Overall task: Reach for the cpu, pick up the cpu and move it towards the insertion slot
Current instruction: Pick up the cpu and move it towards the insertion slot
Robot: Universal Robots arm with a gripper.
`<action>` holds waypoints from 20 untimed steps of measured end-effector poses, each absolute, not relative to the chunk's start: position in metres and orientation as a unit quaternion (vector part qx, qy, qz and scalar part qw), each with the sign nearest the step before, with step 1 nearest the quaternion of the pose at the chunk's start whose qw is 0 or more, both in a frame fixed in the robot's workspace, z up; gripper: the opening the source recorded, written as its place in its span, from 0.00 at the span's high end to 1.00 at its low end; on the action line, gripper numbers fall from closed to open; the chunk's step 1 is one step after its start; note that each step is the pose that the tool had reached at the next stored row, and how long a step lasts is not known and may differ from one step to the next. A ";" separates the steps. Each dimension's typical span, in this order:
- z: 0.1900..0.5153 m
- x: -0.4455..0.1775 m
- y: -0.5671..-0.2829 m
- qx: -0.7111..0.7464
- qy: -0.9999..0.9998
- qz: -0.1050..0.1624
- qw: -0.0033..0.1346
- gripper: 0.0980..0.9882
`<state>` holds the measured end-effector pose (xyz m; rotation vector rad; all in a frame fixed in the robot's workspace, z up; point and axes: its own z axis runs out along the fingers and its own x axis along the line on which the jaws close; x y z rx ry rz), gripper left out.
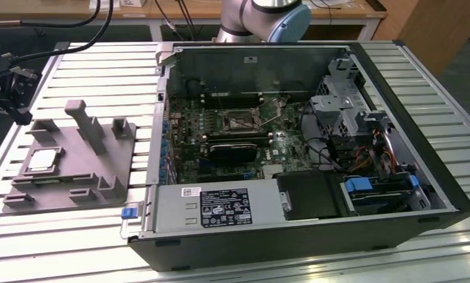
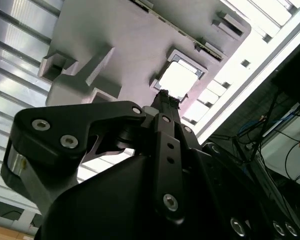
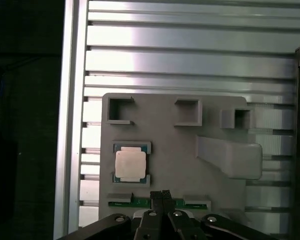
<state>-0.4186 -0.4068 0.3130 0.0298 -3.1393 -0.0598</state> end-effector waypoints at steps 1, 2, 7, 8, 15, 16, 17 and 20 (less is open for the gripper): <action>0.311 -0.421 -0.407 0.009 -1.000 -0.019 0.001 0.99; 0.309 -0.422 -0.407 0.009 -1.000 -0.019 0.001 0.99; 0.300 -0.429 -0.406 0.009 -1.000 -0.019 0.001 0.99; 0.298 -0.430 -0.406 0.010 -1.000 -0.019 0.001 0.99; 0.286 -0.439 -0.406 0.009 -1.000 -0.019 0.000 0.99; 0.284 -0.439 -0.406 0.010 -1.000 -0.019 0.000 0.99; 0.282 -0.440 -0.407 0.010 -1.000 -0.019 0.000 0.99; 0.277 -0.441 -0.406 0.009 -1.000 -0.020 0.000 0.99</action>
